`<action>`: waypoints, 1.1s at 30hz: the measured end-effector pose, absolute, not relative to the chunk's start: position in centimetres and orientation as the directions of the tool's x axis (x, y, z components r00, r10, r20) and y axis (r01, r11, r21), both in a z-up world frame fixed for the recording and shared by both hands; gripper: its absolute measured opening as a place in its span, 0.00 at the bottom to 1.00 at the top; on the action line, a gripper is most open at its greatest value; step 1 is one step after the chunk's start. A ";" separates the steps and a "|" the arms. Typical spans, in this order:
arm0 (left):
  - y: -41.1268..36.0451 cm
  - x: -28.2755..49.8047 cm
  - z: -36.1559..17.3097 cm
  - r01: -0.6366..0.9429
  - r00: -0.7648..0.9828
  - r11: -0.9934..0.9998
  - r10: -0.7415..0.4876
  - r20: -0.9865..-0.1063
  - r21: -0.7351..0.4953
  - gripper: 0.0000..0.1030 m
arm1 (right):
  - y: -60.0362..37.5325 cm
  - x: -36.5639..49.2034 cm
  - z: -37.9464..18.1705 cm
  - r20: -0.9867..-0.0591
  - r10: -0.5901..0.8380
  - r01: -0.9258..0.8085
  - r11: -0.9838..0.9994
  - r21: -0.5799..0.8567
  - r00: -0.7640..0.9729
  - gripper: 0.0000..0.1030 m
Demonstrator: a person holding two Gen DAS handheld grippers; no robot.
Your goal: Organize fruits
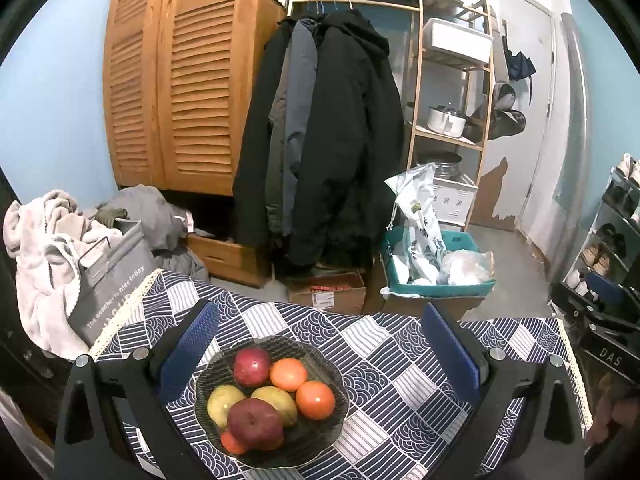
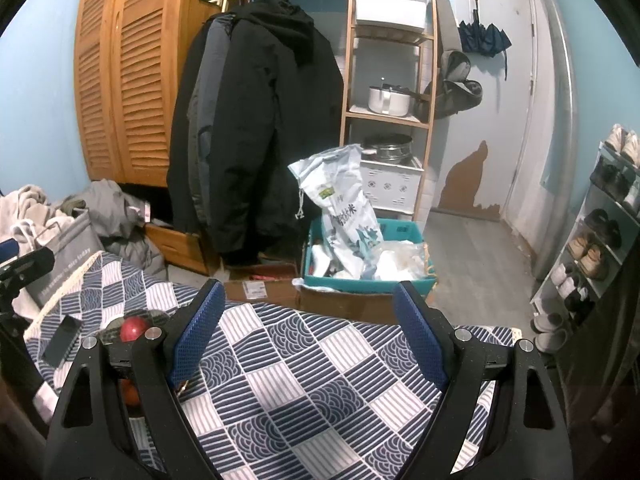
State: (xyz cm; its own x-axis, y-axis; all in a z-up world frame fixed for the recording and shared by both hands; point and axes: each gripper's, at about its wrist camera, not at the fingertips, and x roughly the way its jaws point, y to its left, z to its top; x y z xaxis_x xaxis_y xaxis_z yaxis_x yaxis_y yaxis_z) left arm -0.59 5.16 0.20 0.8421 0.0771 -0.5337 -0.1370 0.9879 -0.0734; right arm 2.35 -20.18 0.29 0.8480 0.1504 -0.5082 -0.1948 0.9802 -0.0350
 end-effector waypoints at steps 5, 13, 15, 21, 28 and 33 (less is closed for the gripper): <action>5.2 -0.6 0.3 -0.138 0.842 0.988 0.077 -0.534 -0.074 0.99 | -20.1 2.4 0.3 -0.507 0.150 -0.194 0.980 -0.035 0.849 0.82; 5.3 -0.7 0.4 -0.143 0.841 0.988 0.086 -0.534 -0.065 0.99 | -20.1 2.4 0.3 -0.508 0.150 -0.195 0.980 -0.035 0.848 0.82; 5.5 -0.8 0.5 -0.148 0.841 0.987 0.090 -0.533 -0.065 0.99 | -20.1 2.4 0.3 -0.508 0.149 -0.193 0.980 -0.036 0.849 0.82; 5.5 -0.8 0.7 -0.157 0.843 0.985 0.099 -0.529 -0.065 0.99 | -20.1 2.4 0.3 -0.508 0.147 -0.192 0.981 -0.037 0.849 0.82; 5.1 -0.8 0.7 -0.167 0.837 0.985 0.124 -0.533 -0.034 0.99 | -20.0 2.4 0.4 -0.509 0.146 -0.192 0.981 -0.040 0.849 0.82; 4.8 -0.9 0.8 -0.167 0.842 0.986 0.130 -0.524 -0.023 0.99 | -20.1 2.3 0.4 -0.508 0.145 -0.191 0.981 -0.039 0.849 0.82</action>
State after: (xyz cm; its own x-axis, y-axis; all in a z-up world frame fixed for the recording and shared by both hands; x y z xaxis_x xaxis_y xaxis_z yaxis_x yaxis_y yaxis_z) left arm -0.88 4.83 0.83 0.8420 0.1300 -0.5235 -0.1668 0.9857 -0.0234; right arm 2.35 -20.05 0.36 0.8488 0.1454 -0.5083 -0.1915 0.9807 -0.0393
